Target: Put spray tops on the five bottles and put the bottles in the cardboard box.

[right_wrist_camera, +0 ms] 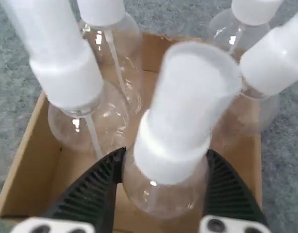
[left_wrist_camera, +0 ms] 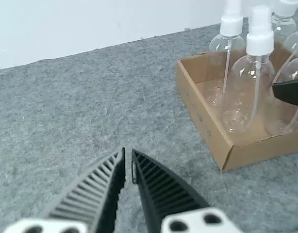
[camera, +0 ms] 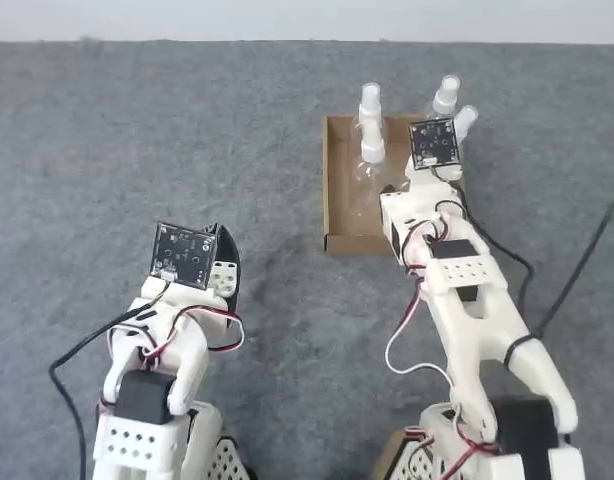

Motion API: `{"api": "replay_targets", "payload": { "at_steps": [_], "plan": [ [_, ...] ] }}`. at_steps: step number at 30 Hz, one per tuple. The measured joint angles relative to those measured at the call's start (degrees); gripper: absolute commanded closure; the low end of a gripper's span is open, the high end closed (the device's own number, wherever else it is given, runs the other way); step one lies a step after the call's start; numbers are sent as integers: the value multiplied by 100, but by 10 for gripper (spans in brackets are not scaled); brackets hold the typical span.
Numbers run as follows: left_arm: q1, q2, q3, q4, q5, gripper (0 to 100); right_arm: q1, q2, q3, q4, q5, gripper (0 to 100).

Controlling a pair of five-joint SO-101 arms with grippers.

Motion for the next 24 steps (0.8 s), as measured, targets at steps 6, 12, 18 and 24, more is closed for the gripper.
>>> {"api": "replay_targets", "payload": {
  "at_steps": [6,12,18,24],
  "plan": [
    [0,0,0,0,0,988,9,-255,-9,334,0,810],
    [0,0,0,0,0,988,0,-264,-9,334,0,809],
    [0,0,0,0,0,988,9,-264,-9,334,0,809],
    [0,0,0,0,0,988,9,-264,-9,334,0,745]
  ]
}}
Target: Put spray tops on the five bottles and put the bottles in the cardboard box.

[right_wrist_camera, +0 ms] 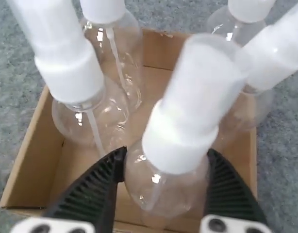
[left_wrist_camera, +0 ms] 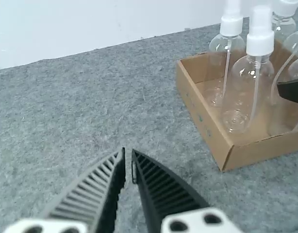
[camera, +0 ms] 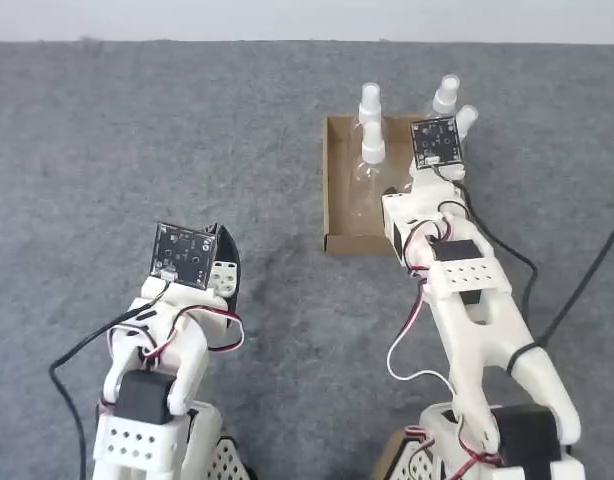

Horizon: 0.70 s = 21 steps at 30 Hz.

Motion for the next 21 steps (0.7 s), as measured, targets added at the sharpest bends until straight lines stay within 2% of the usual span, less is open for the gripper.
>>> {"api": "replay_targets", "payload": {
  "at_steps": [21],
  "plan": [
    [-35,0,0,0,0,988,0,-26,-9,35,0,728]
  ]
}}
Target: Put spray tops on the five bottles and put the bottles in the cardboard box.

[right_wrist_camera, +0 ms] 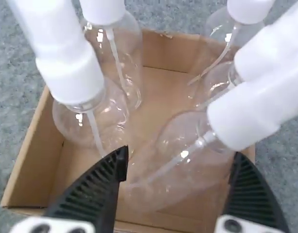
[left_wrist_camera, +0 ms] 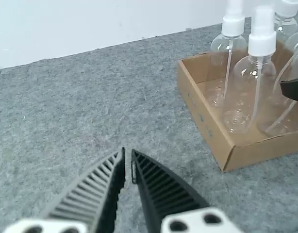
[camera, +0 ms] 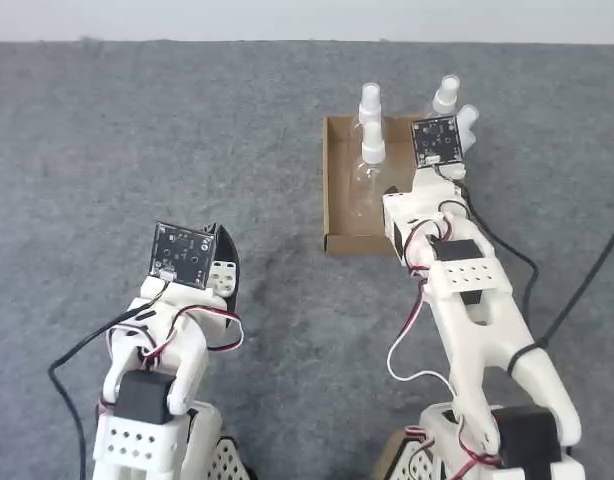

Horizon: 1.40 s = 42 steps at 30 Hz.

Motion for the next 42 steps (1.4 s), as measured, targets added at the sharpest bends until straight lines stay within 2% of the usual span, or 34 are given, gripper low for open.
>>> {"api": "replay_targets", "payload": {
  "at_steps": [7,14,24,37,42],
  "plan": [
    [0,0,0,0,0,988,0,-9,-440,589,202,728],
    [0,0,0,0,0,988,0,-18,-492,677,237,728],
    [0,0,0,0,0,988,-9,-826,-870,1538,237,728],
    [0,0,0,0,0,988,-132,-1644,-870,1723,413,728],
    [0,0,0,0,0,988,-123,-2075,-1433,2585,554,728]
  ]
}}
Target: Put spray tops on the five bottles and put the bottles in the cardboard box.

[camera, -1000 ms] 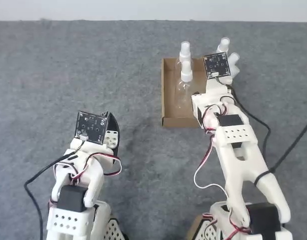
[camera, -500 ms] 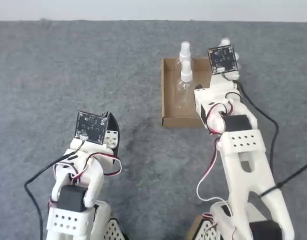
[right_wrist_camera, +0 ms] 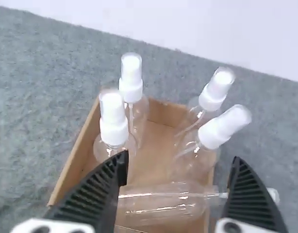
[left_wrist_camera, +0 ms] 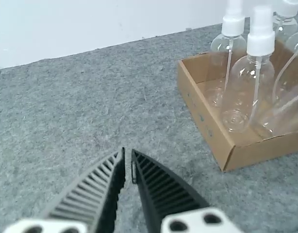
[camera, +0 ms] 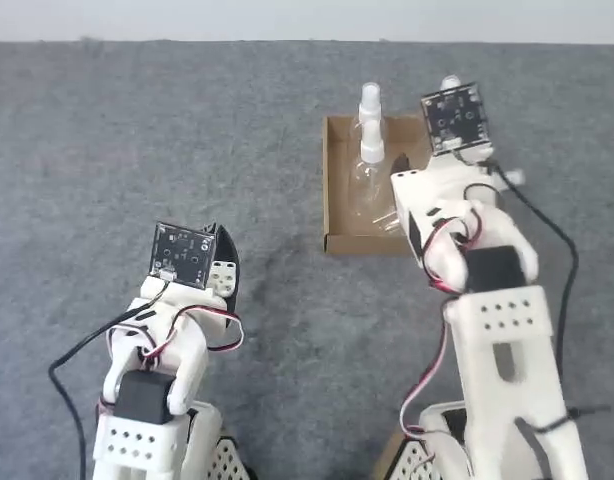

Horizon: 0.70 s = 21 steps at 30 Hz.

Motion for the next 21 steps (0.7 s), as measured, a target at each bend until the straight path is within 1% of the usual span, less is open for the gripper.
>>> {"api": "replay_targets", "payload": {
  "at_steps": [4,8,11,13,17,21],
  "plan": [
    [0,0,0,0,0,988,114,-316,-686,853,53,728],
    [0,0,0,0,0,988,545,-369,-1301,1679,62,728],
    [0,0,0,0,0,988,826,-237,-1468,2119,44,728],
    [0,0,0,0,0,988,800,62,-1477,2259,-273,728],
    [0,0,0,0,0,988,738,888,-1477,2259,-1354,726],
    [0,0,0,0,0,988,334,1705,-1477,2259,-2497,726]
  ]
}}
